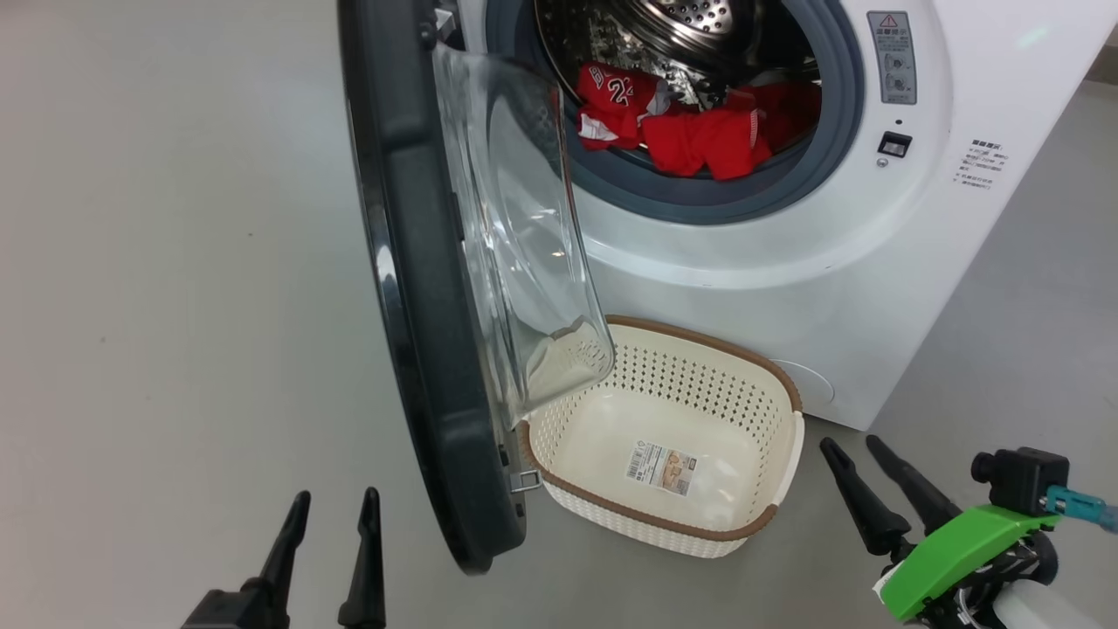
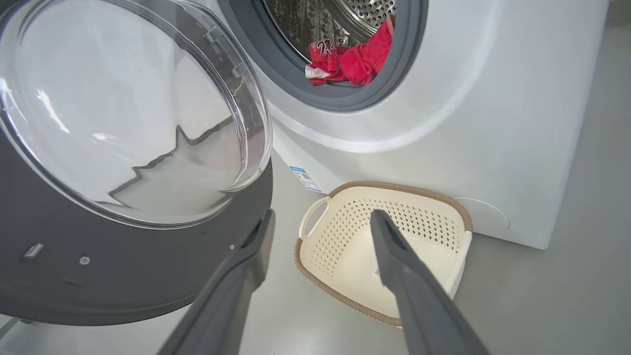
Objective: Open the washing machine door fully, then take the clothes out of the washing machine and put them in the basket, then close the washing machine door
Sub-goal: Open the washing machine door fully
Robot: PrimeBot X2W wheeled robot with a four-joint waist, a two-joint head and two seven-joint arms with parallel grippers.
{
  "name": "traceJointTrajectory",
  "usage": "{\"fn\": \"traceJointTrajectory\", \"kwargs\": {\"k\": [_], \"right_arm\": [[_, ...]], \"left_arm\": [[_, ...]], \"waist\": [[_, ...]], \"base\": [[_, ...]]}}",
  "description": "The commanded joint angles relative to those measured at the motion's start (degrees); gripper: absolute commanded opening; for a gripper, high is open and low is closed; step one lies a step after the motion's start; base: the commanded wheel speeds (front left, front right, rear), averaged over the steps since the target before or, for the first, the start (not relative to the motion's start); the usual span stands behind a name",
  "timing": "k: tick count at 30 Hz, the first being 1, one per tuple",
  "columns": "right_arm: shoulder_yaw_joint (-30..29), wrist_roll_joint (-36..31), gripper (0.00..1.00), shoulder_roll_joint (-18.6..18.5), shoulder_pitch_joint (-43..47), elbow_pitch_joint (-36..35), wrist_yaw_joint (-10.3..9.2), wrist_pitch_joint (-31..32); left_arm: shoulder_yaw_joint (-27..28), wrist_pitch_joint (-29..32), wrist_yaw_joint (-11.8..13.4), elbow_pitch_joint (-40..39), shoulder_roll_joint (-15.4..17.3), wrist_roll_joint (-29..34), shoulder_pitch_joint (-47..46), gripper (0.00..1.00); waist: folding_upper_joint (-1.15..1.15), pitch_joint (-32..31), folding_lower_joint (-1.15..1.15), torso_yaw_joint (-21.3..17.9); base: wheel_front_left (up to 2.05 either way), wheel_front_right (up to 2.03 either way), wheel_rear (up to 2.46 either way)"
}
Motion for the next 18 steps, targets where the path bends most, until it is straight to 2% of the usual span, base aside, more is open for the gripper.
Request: {"fn": "traceJointTrajectory", "kwargs": {"k": [1, 8, 14, 18], "right_arm": [[-2.0, -3.7, 1.0, 0.2, 1.4, -1.3, 0.44, -0.8], [-15.8, -23.2, 1.0, 5.1, 6.4, -5.9, 0.44, -0.8], [-27.0, -35.5, 1.0, 10.0, 10.4, -10.8, 0.44, -0.8], [-32.3, -41.8, 1.0, 13.0, 12.8, -13.8, 0.44, -0.8]], "left_arm": [[2.2, -0.5, -0.5, -1.1, 0.6, 0.4, -0.7, 1.0], [2.7, -0.5, -0.7, -1.1, 0.6, 0.6, -1.0, 1.0], [2.7, -0.5, -0.7, -1.3, 0.6, 0.7, -1.1, 1.0], [2.6, -0.5, -0.7, -1.2, 0.6, 0.7, -1.3, 1.0]], "waist": [[0.0, 0.0, 0.0, -0.2], [0.0, 0.0, 0.0, -0.6], [0.0, -0.1, 0.0, -0.5], [0.0, -0.1, 0.0, -0.4]], "base": [[0.0, 0.0, 0.0], [0.0, 0.0, 0.0], [0.0, 0.0, 0.0], [0.0, 0.0, 0.0]]}}
